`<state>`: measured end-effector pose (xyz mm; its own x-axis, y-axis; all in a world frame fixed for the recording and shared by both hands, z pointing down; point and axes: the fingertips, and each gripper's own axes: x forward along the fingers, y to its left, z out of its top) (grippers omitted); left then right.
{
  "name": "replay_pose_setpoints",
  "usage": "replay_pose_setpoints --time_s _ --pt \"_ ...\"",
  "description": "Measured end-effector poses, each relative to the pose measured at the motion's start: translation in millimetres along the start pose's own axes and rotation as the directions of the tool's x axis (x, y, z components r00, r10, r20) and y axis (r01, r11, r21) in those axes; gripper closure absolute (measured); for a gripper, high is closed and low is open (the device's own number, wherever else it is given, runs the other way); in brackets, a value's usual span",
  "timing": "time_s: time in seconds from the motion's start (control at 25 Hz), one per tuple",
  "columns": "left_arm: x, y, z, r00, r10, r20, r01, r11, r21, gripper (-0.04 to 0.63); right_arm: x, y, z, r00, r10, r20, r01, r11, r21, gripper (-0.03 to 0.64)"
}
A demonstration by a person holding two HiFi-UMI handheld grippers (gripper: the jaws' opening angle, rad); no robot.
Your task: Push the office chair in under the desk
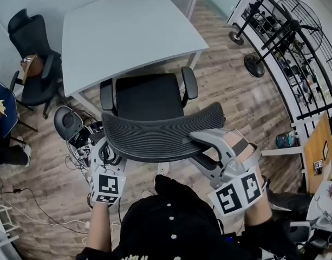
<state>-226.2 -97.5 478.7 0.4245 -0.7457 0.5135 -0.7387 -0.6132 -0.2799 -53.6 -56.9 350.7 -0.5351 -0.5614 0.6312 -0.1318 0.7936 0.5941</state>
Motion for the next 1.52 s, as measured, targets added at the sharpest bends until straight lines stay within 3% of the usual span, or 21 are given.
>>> replay_pose_setpoints --time_s 1.52 --pt "66.6 20.8 34.4 0.997 0.083 -0.011 -0.083 0.995 -0.047 0.327 30.9 -70.4 -47.0 0.998 0.025 0.061 -0.022 0.998 -0.051 0.403"
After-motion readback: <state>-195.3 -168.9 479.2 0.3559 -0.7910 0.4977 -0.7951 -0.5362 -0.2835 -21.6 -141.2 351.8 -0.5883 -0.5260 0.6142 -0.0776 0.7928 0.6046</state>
